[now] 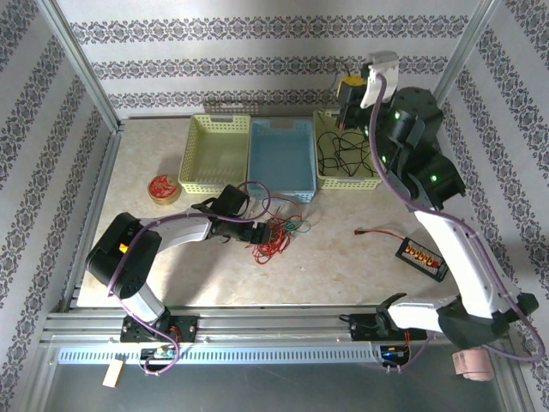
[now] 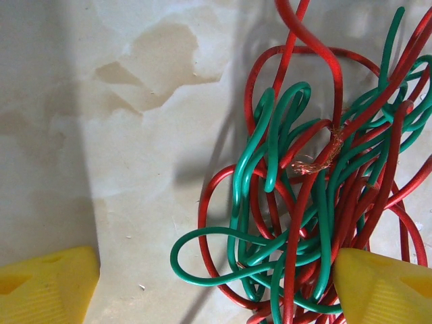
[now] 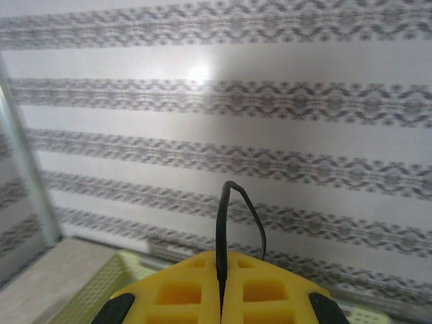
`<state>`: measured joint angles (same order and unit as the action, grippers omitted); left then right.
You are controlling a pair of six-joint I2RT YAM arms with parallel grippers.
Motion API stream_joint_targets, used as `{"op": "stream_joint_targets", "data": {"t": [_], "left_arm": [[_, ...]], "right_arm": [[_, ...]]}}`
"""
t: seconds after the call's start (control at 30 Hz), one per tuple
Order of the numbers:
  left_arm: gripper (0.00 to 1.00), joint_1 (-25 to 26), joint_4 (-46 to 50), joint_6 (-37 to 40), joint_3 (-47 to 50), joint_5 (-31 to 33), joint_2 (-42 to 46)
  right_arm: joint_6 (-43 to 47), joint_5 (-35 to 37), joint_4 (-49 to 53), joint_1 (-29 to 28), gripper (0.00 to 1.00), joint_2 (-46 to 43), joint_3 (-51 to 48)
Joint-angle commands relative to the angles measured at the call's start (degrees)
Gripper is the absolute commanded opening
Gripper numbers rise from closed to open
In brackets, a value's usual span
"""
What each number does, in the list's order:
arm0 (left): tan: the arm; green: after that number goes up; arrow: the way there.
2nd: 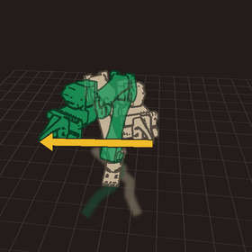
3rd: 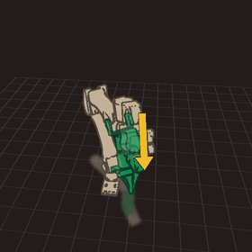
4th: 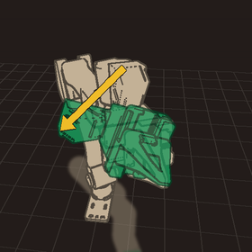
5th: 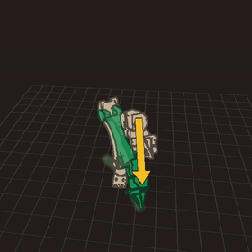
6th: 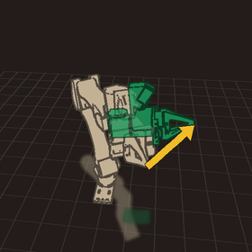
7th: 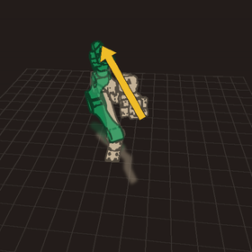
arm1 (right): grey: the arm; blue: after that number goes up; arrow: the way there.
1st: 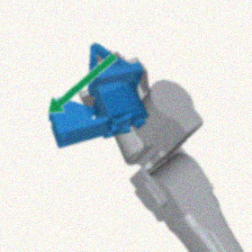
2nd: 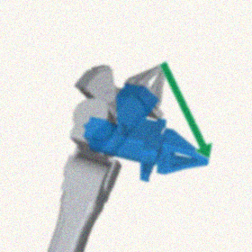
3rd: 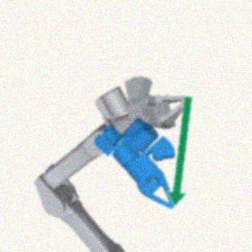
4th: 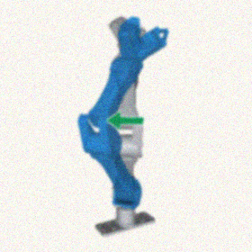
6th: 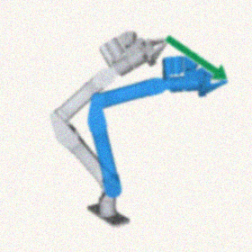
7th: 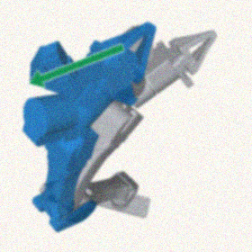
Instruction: Untangle the cables
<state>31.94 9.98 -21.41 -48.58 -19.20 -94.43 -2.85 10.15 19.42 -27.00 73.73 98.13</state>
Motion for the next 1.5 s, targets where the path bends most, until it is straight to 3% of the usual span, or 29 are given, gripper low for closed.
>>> {"op": "stream_joint_targets", "data": {"t": [0.0,0.2,0.77,1.1,1.17,1.23,1.3,1.47], "left_arm": [[0.91,0.7,2.2,0.7,-0.2,3.2,-0.8],[0.91,0.7,2.6,0.2,-1.5,3.3,-0.8],[0.92,0.7,2.9,0.0,-1.4,3.8,-0.3],[0.92,0.7,3.8,0.0,-1.9,3.5,-0.2],[0.92,0.7,4.1,0.0,-1.9,3.5,-0.3],[0.92,0.7,4.3,0.3,-2.1,3.4,-0.4],[0.92,0.7,4.5,0.3,-2.2,3.6,-0.4],[0.92,0.7,4.1,0.1,-2.3,3.7,-0.6]], "right_arm": [[-2.1,4.0,3.5,4.4,0.0,4.2,0.7],[-8.2,0.1,2.1,12.6,0.0,9.5,-4.4],[-14.3,-3.3,-3.2,18.0,0.0,25.8,-12.8],[-16.7,-1.3,-1.3,18.6,0.01,41.1,-1.6],[-16.8,-1.4,-1.0,18.7,0.11,42.9,0.4],[-17.3,-2.0,0.0,18.6,0.32,43.9,1.9],[-17.9,-2.3,-0.3,18.6,0.48,43.3,1.2],[-18.7,-2.3,-4.2,18.4,0.58,35.7,-6.1]]}}
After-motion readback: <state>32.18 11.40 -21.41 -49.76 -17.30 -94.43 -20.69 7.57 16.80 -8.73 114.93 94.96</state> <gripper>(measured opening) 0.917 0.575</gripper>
